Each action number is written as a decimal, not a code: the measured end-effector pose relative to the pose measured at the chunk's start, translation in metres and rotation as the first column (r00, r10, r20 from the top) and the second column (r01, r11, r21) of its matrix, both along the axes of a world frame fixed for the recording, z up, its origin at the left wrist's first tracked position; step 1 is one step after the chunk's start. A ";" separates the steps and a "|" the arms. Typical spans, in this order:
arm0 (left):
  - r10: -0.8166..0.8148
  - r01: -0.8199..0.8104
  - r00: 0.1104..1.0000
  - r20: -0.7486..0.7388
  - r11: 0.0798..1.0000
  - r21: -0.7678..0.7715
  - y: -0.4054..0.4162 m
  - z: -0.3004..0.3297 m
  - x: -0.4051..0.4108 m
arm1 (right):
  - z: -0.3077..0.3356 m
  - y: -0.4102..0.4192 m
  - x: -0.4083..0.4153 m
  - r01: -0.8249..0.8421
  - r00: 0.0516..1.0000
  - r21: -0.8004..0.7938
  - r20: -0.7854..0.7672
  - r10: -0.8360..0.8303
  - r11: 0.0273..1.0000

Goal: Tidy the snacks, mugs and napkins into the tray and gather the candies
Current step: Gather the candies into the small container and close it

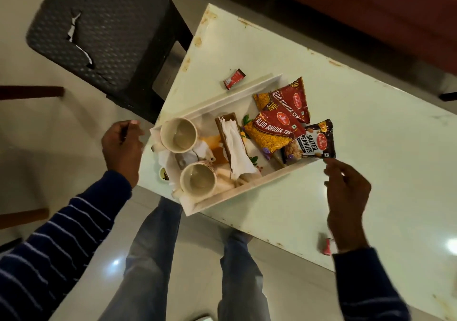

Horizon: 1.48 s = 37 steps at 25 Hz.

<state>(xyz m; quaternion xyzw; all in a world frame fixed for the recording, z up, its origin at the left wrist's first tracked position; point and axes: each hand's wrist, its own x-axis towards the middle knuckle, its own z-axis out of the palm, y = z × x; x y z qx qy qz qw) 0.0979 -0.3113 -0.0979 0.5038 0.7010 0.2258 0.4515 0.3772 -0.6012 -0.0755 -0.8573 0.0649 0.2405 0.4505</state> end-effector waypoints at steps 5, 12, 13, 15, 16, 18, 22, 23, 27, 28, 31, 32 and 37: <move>0.036 -0.071 0.990 -0.136 0.964 -0.257 -0.027 -0.023 -0.029 | -0.006 0.022 0.088 -0.366 0.930 -0.068 0.014 0.368 0.928; -0.238 0.182 0.966 -0.103 0.906 -0.383 -0.070 -0.048 -0.031 | -0.033 0.069 0.135 -0.429 0.865 0.043 -0.269 0.424 0.902; -0.244 0.194 0.966 -0.088 0.905 -0.379 -0.071 -0.050 -0.031 | -0.037 0.073 0.137 -0.434 0.846 0.058 -0.316 0.429 0.899; -0.242 0.208 0.969 -0.046 0.903 -0.377 -0.073 -0.055 -0.028 | -0.045 0.079 0.139 -0.474 0.813 0.048 -0.362 0.457 0.879; -0.237 0.212 0.971 -0.022 0.903 -0.372 -0.072 -0.058 -0.028 | -0.050 0.083 0.139 -0.484 0.805 0.032 -0.375 0.460 0.874; -0.250 0.239 0.968 0.014 0.906 -0.349 -0.072 -0.062 -0.031 | -0.058 0.091 0.138 -0.491 0.787 0.017 -0.421 0.451 0.871; -0.334 0.330 0.942 0.042 0.893 -0.307 -0.074 -0.064 -0.035 | -0.065 0.104 0.134 -0.520 0.712 0.045 -0.529 0.462 0.853; -0.349 0.338 0.937 0.013 0.895 -0.291 -0.076 -0.063 -0.034 | -0.066 0.105 0.134 -0.526 0.698 0.055 -0.541 0.468 0.849; -0.315 0.286 0.944 -0.098 0.929 -0.233 -0.083 -0.062 -0.027 | -0.066 0.104 0.132 -0.528 0.689 0.091 -0.535 0.489 0.844; -0.300 0.270 0.948 -0.106 0.935 -0.230 -0.083 -0.062 -0.026 | -0.066 0.102 0.132 -0.529 0.691 0.103 -0.525 0.497 0.843; -0.322 0.296 0.943 -0.084 0.928 -0.227 -0.083 -0.062 -0.027 | -0.064 0.086 0.134 -0.505 0.689 0.157 -0.519 0.506 0.849; -0.334 0.313 0.940 -0.069 0.925 -0.216 -0.082 -0.060 -0.028 | -0.062 0.080 0.135 -0.501 0.690 0.168 -0.514 0.510 0.849; -0.390 0.388 0.920 0.017 0.906 -0.168 -0.090 -0.036 0.006 | -0.043 0.019 0.151 -0.420 0.726 0.216 -0.503 0.469 0.882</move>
